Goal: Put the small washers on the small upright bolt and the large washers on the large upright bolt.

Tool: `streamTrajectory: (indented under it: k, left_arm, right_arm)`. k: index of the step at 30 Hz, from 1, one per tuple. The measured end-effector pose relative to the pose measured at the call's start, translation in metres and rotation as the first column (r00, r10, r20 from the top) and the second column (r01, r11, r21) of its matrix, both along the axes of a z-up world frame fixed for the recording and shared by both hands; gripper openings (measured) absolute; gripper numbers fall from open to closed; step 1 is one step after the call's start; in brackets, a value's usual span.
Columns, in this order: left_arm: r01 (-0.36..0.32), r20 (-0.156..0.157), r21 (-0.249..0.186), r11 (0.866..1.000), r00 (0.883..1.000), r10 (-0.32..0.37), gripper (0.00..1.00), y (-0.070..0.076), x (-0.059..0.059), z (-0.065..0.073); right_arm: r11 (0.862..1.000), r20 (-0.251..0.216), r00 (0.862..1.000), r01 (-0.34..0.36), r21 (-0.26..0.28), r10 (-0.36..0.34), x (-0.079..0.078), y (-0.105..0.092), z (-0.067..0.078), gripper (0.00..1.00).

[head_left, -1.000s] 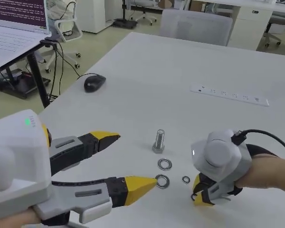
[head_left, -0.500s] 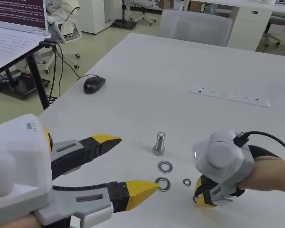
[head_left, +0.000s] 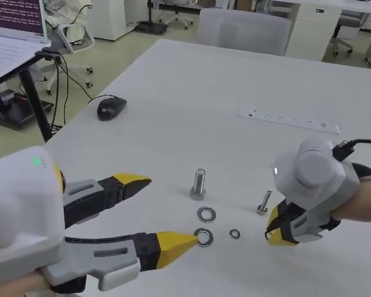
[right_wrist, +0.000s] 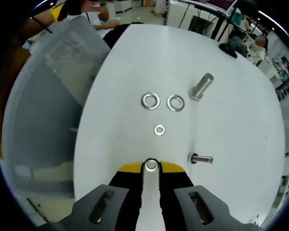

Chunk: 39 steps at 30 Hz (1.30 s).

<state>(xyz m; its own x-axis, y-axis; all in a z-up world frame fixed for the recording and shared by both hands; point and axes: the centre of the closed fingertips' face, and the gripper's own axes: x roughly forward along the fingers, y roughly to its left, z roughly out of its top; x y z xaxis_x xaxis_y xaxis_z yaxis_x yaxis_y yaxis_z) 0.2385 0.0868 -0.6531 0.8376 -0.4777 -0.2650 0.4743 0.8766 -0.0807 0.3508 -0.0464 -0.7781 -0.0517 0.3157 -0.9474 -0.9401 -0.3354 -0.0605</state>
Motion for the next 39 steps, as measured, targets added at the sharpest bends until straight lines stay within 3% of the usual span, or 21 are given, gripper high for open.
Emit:
streamTrajectory:
  k: [7,14,25,39]
  left_arm:
    - [0.001,-0.012,0.01,1.0,1.0,-0.001,0.62,0.005,0.011,-0.006]
    - [0.016,-0.013,0.019,1.0,1.0,-0.015,0.62,0.003,0.016,-0.006]
    - [0.015,-0.021,0.017,1.0,1.0,-0.014,0.62,0.005,0.02,-0.009]
    - [-0.002,-0.044,-0.001,1.0,0.999,0.002,0.62,0.01,0.02,-0.016]
  right_arm:
    - [0.998,0.046,0.997,0.054,0.017,-0.054,0.031,-0.01,0.029,0.12]
    - [0.998,0.078,0.995,0.055,0.032,-0.057,0.044,0.003,0.044,0.12]
    - [0.999,0.082,0.996,0.039,0.03,-0.042,0.054,0.027,0.036,0.12]
    - [1.0,0.067,0.998,0.02,-0.008,-0.02,0.06,0.031,0.02,0.12]
